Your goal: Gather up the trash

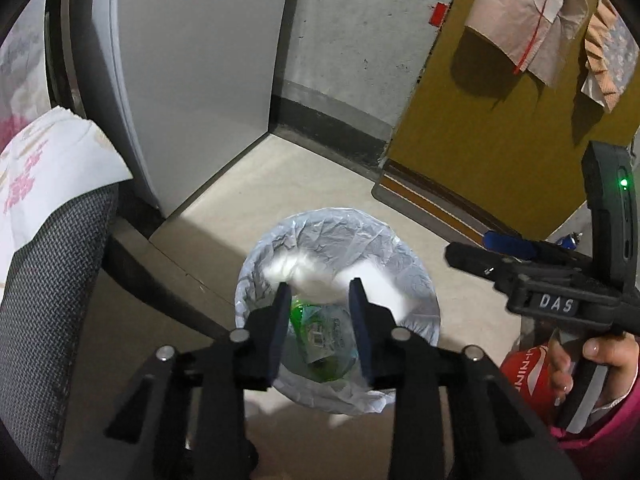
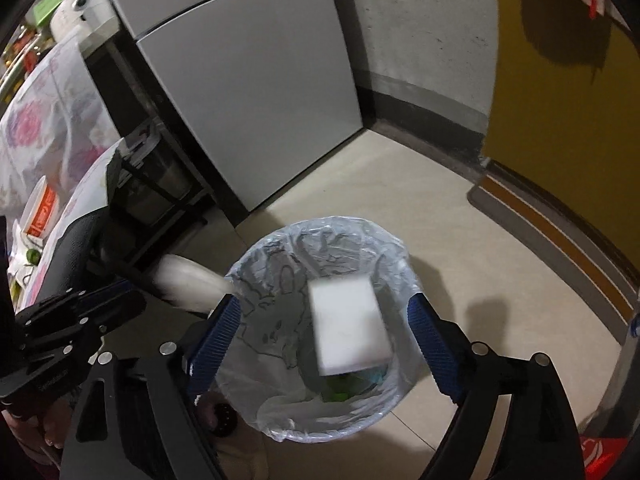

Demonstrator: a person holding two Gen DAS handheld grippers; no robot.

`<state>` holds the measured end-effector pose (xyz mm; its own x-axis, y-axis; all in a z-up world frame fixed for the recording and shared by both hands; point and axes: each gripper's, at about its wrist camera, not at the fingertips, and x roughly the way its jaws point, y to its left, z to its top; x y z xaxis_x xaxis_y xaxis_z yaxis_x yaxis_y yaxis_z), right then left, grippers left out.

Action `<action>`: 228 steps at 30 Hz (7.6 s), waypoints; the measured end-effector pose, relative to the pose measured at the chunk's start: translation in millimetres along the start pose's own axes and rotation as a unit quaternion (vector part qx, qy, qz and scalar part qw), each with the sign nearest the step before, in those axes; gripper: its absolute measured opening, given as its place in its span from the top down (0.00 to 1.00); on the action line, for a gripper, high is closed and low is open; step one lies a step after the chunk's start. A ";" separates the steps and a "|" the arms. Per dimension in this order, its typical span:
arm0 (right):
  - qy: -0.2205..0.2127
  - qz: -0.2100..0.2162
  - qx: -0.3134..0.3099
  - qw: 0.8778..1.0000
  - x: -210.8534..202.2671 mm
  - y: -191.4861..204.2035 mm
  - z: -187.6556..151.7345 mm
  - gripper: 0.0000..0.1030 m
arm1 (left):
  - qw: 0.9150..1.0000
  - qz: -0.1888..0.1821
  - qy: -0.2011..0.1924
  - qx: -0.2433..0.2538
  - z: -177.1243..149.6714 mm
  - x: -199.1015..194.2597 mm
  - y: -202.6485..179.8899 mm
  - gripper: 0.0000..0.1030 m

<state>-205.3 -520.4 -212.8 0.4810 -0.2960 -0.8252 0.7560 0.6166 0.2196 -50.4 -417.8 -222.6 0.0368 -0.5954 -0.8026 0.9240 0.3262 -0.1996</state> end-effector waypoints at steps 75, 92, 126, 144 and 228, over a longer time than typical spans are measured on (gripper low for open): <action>0.045 0.153 -0.417 0.895 45.3 455.4 21.7 0.69 | 0.894 0.314 -0.105 -0.303 -139.5 -282.4 287.8 0.34; 0.045 0.221 -0.416 0.881 62.2 476.4 33.8 0.48 | 0.888 0.322 -0.115 -0.309 -142.5 -290.1 300.2 0.34; 0.017 0.311 -0.385 0.869 -68.0 488.6 62.2 0.99 | 0.873 0.321 -0.158 -0.330 -162.8 -333.6 283.9 0.34; 0.172 0.312 -0.427 0.831 -28.3 523.0 -34.4 0.96 | 0.868 0.344 -0.155 -0.323 -170.9 -342.1 272.3 0.34; -0.069 0.045 -0.098 0.992 -65.3 82.3 18.5 0.68 | 0.989 0.002 -0.144 0.034 8.1 -99.6 5.9 1.00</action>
<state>-166.3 -463.9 -131.2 0.6091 -0.3229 -0.7244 0.6129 0.7713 0.1715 -45.5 -362.4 -139.2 0.1383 -0.7814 -0.6085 0.9466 0.2849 -0.1507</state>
